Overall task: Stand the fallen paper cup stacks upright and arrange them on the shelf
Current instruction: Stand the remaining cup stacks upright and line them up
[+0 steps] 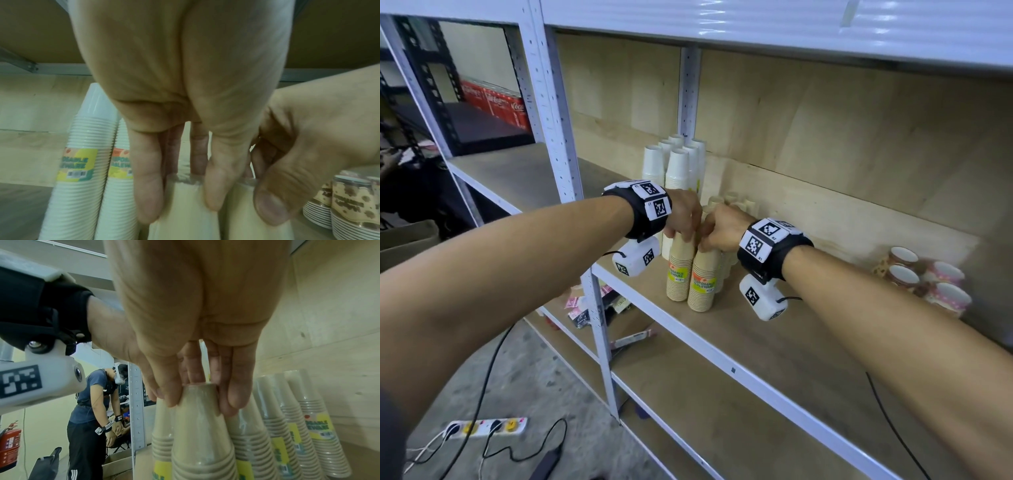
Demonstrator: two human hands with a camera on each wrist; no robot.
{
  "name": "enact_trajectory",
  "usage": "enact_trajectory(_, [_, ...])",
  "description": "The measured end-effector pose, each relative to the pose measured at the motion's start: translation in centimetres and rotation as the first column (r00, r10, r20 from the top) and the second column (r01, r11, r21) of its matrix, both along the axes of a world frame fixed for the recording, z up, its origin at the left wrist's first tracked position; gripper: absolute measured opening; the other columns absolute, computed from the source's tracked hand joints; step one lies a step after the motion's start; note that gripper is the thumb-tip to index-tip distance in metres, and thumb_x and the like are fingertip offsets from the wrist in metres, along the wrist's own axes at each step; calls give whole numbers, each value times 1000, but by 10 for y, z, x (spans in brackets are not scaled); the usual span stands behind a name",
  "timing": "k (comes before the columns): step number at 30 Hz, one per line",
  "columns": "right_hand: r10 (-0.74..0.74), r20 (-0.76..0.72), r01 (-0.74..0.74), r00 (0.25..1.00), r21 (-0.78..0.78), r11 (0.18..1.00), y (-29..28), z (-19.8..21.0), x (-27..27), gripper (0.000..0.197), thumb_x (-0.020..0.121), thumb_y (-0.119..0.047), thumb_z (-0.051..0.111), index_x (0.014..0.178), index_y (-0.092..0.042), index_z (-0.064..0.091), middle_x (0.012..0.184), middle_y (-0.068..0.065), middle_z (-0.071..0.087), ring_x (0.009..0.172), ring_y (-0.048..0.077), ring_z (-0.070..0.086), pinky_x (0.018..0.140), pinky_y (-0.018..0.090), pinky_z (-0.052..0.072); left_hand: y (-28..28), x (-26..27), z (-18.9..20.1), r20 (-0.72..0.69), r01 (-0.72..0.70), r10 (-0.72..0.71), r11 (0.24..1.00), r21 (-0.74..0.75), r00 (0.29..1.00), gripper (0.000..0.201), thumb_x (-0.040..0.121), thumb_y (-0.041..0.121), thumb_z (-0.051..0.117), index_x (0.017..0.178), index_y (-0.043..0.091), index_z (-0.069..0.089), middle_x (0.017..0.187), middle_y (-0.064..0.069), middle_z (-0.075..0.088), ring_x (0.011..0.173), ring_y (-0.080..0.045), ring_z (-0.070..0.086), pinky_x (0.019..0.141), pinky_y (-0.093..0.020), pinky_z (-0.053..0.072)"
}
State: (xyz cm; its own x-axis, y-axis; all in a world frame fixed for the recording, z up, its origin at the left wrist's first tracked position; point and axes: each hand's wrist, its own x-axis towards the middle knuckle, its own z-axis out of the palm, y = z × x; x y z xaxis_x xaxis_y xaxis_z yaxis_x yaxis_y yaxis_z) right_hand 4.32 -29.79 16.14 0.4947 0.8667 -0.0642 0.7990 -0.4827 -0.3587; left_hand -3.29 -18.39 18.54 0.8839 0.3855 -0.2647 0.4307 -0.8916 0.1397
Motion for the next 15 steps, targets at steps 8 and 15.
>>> enact_trajectory(8, [-45,-66,42,997,-51,998,-31,10,24,18,78,-16,79,94,-9,73,75,3,65,60,15,62,65,33,59,-23,26,16,-94,68,-76,994,-88,993,25,81,14,77,104,7,70,85,-12,72,83,-30,75,79,-37,61])
enact_trajectory(15, [-219,-5,217,976,-94,972,-73,15,70,21,72,-17,81,89,-9,73,72,7,68,63,23,68,61,31,58,-56,70,25,-45,177,-188,967,-181,981,30,80,9,78,107,2,68,84,-13,68,62,-26,70,48,-23,54])
